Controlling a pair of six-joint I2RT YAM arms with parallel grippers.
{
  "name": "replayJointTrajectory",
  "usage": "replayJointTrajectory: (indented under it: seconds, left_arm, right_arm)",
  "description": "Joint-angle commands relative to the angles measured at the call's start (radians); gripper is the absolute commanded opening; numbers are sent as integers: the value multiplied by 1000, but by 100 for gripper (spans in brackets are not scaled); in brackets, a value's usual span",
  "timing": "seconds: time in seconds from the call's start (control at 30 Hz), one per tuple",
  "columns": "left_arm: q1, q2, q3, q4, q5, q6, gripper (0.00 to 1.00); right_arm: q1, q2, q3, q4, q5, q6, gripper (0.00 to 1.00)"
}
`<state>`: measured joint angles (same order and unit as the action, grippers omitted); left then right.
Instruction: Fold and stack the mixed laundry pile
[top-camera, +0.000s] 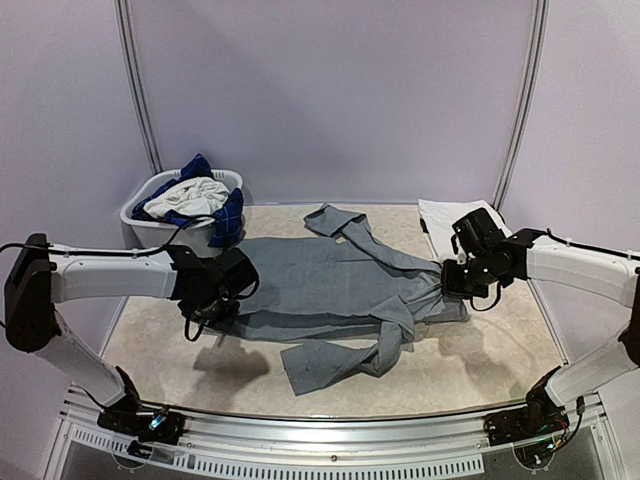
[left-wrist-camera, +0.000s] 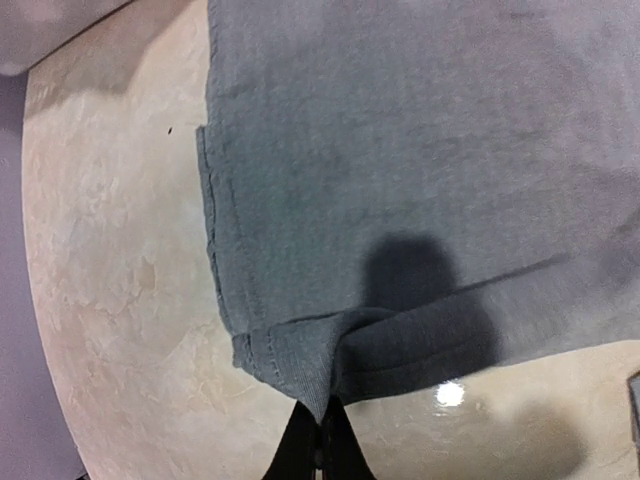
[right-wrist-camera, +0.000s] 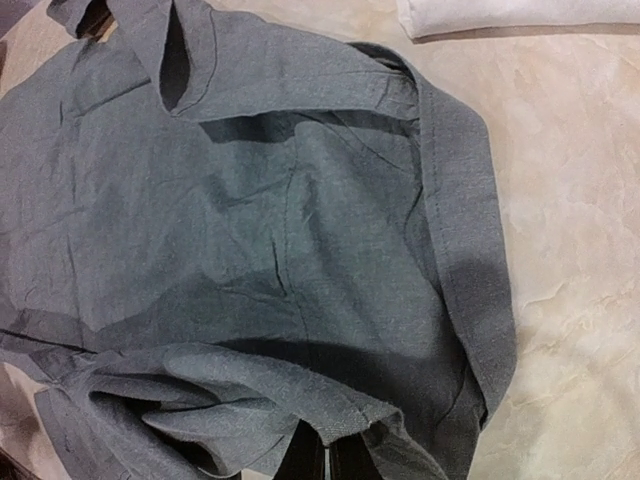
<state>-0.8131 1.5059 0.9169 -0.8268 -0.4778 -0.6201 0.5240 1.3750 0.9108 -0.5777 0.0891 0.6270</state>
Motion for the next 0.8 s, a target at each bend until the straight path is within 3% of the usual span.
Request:
replayJointTrajectory:
  seconds: [0.0, 0.43, 0.77]
  left_arm:
    - [13, -3, 52, 6, 46, 64, 0]
    - [17, 54, 78, -3, 47, 107, 0]
    - [42, 112, 75, -7, -34, 56, 2]
  right_arm:
    - [-4, -64, -36, -22, -95, -36, 3]
    - [-5, -339, -242, -103, -98, 7, 3]
    - [-5, -210, -236, 93, -218, 21, 3]
